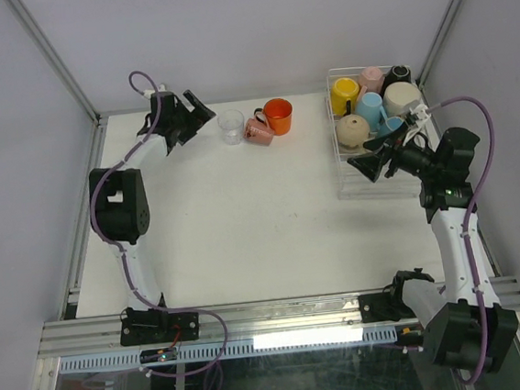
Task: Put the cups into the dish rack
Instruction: Pick up the cup at the center of the board.
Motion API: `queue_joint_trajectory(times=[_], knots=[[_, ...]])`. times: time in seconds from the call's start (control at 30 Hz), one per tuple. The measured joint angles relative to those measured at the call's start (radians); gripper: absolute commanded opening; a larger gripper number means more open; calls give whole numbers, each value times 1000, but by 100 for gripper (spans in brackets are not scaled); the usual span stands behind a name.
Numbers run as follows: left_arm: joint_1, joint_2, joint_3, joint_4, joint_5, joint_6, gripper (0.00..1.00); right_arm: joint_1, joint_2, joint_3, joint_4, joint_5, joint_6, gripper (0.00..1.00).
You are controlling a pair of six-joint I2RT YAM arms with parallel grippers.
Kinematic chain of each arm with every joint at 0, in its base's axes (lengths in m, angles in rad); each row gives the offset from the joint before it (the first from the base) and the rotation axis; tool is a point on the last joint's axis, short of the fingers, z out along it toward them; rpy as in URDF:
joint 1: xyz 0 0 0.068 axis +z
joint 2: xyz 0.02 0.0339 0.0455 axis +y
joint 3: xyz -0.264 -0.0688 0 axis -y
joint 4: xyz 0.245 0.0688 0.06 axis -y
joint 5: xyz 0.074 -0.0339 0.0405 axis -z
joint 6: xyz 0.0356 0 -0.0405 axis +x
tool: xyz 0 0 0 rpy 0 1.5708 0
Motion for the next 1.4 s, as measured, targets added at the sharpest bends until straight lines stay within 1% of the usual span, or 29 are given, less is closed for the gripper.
queue_joint_trajectory(times=[0.07, 0.1, 0.17, 0.23, 0.33, 0.43, 0.47, 0.63, 0.87, 1.07, 1.13, 1.27, 1.4], knots=[[-6, 53, 107, -82, -56, -14, 90, 8, 0, 0, -2, 10, -6, 76], [-12, 86, 185, -143, -96, -19, 90, 13, 0, 0, -3, 18, -10, 76], [-27, 142, 317, -232, -168, -20, 84, 19, 0, 0, -8, 30, -19, 76], [-47, 182, 418, -302, -238, -14, 80, 24, 0, 0, -9, 40, -27, 76], [-89, 223, 539, -393, -336, 15, 74, 31, 0, 0, -9, 52, -36, 76], [-133, 254, 621, -452, -413, 63, 67, 35, 0, 0, -11, 61, -45, 76], [-145, 264, 642, -464, -433, 80, 66, 36, 1, 0, -13, 64, -48, 76], [-195, 312, 713, -506, -519, 166, 61, 37, 1, 0, -18, 75, -55, 76], [-216, 364, 740, -518, -595, 258, 48, 37, 1, 0, -20, 81, -60, 76], [-216, 383, 740, -535, -607, 298, 35, 37, 1, 0, -25, 82, -60, 76], [-216, 387, 740, -539, -605, 304, 33, 37, 1, 0, -27, 82, -60, 76], [-216, 395, 740, -542, -584, 319, 30, 37, 1, 0, -31, 82, -60, 76], [-217, 402, 740, -546, -563, 328, 24, 37, 2, 0, -31, 82, -60, 76]])
